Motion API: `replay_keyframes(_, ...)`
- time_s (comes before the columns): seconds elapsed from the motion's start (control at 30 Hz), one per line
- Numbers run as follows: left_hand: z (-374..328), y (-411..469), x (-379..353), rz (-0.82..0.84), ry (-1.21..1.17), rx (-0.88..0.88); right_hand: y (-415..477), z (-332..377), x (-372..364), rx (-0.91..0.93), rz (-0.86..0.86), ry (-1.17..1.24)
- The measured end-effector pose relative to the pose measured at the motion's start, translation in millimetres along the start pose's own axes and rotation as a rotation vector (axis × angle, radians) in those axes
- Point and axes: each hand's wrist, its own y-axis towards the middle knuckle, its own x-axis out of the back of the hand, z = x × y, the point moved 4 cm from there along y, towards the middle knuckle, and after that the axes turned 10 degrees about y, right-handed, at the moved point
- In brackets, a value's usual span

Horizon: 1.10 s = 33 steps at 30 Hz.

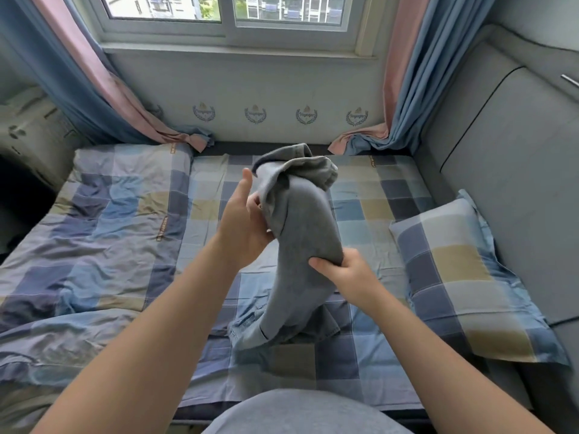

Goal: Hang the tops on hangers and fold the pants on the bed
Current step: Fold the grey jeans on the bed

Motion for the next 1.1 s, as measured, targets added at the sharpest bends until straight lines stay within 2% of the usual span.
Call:
replay_keyframes(0.13, 35.0, -9.6, -0.2, 0.144, 0.246, 0.042, -2.4, 26.4, 3.5, 0.152, -0.106, 0.063)
replay_keyframes(0.33, 88.8, -28.5, -12.7, 0.24, 0.693, 0.048, -0.8, 59.6, 13.6, 0.231, -0.187, 0.13)
replay_keyframes(0.47, 107.9, -28.1, -13.0, 0.123, 0.814, 0.034, 5.0, 71.6, 16.4, 0.239, -0.181, 0.132)
replay_keyframes(0.53, 106.6, -26.8, -11.1, 0.059, 0.793, 0.045, 7.2, 69.7, 17.3, 0.2, -0.176, 0.109)
replay_keyframes(0.63, 99.0, -29.1, -10.5, 0.011, 0.72, 0.064, 9.5, 59.4, 16.8, 0.106, -0.044, 0.087)
replay_keyframes(0.7, 92.9, -29.8, -7.4, -0.046, 0.636, 0.067, 8.0, 49.8, 16.8, 0.06, 0.046, 0.086)
replay_keyframes(0.83, 74.3, -28.6, -3.9, -0.134, 0.451, 0.051, -4.0, 23.7, 19.1, -0.008, 0.112, -0.009)
replay_keyframes(0.97, 56.0, -29.7, -11.8, -0.122, 0.348, 0.023, -11.8, -13.4, 14.6, -0.121, 0.207, -0.004)
replay_keyframes(1.1, 37.4, -28.4, -16.8, -0.11, 0.278, -0.013, -7.4, -53.1, 7.6, -0.189, 0.189, -0.049)
